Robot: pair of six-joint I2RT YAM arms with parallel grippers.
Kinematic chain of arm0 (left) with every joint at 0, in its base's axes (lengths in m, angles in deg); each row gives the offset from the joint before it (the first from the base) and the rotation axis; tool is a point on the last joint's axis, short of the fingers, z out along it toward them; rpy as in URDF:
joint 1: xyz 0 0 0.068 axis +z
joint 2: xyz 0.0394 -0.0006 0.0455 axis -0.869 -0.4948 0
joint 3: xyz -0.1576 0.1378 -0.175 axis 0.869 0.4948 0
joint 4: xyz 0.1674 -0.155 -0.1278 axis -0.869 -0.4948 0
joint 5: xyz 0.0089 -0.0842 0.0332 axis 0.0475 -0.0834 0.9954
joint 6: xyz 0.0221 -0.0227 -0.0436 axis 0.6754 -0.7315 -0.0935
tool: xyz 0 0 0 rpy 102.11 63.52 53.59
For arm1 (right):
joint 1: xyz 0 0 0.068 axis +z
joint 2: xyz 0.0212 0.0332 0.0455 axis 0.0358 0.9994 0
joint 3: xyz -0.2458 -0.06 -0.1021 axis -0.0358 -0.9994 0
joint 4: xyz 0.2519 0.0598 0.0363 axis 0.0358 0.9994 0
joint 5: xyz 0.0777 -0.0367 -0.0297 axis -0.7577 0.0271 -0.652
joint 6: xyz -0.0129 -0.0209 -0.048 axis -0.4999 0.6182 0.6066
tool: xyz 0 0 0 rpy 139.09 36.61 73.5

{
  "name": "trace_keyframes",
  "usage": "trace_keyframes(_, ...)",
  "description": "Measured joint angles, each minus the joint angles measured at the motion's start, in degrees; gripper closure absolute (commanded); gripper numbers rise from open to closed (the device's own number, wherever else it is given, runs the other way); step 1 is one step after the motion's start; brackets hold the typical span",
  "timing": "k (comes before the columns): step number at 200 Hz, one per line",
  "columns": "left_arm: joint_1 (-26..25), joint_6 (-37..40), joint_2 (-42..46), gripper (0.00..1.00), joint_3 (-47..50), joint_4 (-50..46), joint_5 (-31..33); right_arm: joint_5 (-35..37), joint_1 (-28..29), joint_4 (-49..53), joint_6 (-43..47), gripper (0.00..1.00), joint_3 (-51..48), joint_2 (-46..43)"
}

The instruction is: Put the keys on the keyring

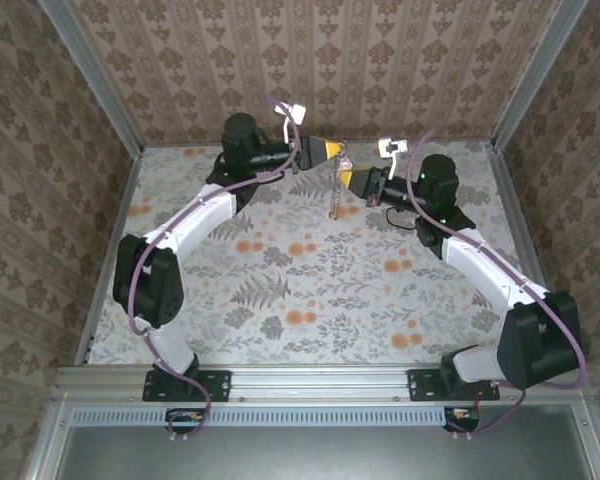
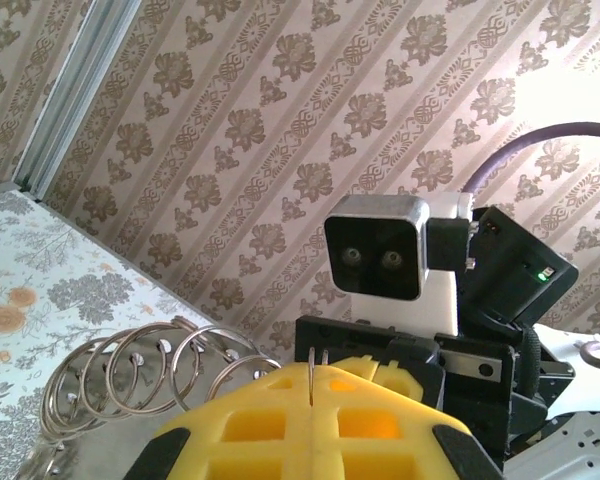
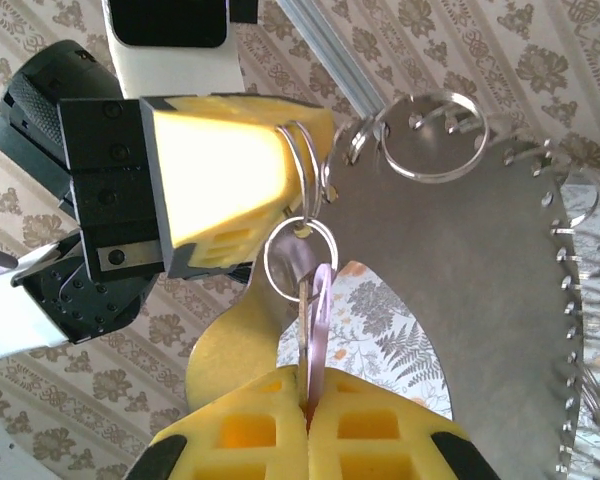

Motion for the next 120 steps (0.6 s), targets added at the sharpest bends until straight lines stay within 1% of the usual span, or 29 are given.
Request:
trace_keyframes(27,0.07,-0.70,0.22,1.00,1.18,1.33,0.04,0.26,1.16,-0.02,0.44,1.00,0.07,0.37)
trace_keyframes(68,0.28,-0.90,0.22,1.00,3.08,1.51,0.76,0.26,1.90,-0.46,0.39,1.00,0.66,3.72)
trace_keyframes(100,0.44,-1.49,0.24,1.00,4.00,2.56,1.62,0.28,2.21,-0.42,0.15,1.00,1.01,4.02)
trace_keyframes(103,0.44,-1.68,0.26,1.00,4.07,2.80,1.73,0.28,2.21,-0.39,0.13,0.98,1.03,4.02)
trace_keyframes(120,0.44,-2.38,0.55,1.00,4.76,3.78,2.51,0.50,2.21,-0.33,-0.39,0.77,1.03,4.02)
